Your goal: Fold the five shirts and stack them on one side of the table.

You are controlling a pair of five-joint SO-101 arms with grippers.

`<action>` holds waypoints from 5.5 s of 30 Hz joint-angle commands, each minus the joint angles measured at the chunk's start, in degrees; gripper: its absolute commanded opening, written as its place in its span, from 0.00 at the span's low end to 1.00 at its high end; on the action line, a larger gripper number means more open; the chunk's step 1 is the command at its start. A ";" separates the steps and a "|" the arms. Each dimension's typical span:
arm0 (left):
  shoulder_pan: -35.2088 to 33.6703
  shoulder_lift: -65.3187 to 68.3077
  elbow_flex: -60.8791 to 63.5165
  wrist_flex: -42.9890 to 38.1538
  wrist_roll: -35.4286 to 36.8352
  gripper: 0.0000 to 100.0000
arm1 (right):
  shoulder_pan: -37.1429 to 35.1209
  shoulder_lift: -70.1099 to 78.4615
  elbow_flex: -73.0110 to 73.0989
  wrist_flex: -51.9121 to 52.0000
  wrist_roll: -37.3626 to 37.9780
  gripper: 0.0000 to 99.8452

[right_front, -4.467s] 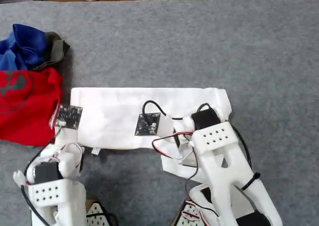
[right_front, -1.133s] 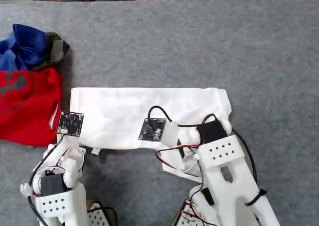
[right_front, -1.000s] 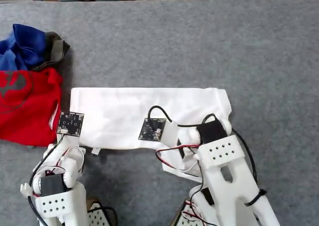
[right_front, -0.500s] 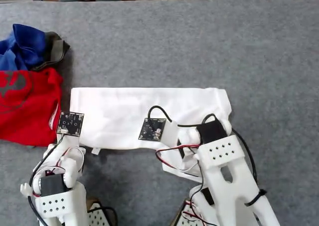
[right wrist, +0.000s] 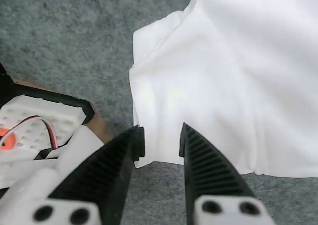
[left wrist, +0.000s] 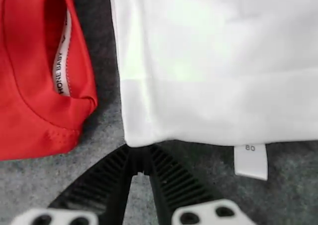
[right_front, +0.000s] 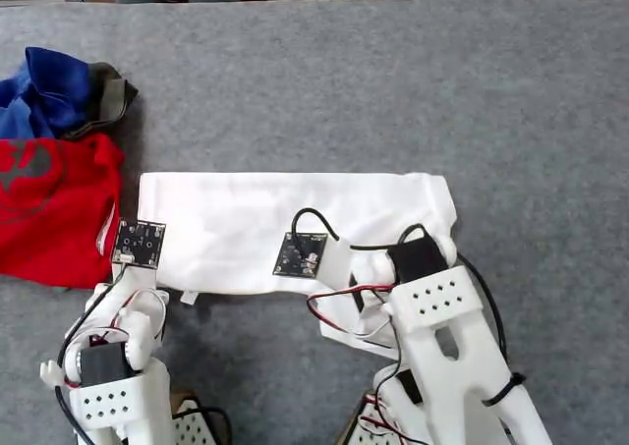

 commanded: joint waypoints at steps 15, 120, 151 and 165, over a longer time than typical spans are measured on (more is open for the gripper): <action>0.04 -0.09 0.75 -0.62 -0.26 0.03 | -0.26 -0.75 -0.22 -0.26 -0.53 0.14; 21.41 0.18 0.75 -0.62 -0.18 0.03 | -8.62 -0.57 11.91 -12.48 -0.09 0.23; -9.89 0.44 -21.67 11.43 -11.96 0.07 | -8.44 11.47 14.73 -22.68 2.02 0.23; -22.37 32.70 -40.31 7.65 4.92 0.11 | -8.79 4.00 9.27 -11.43 2.37 0.24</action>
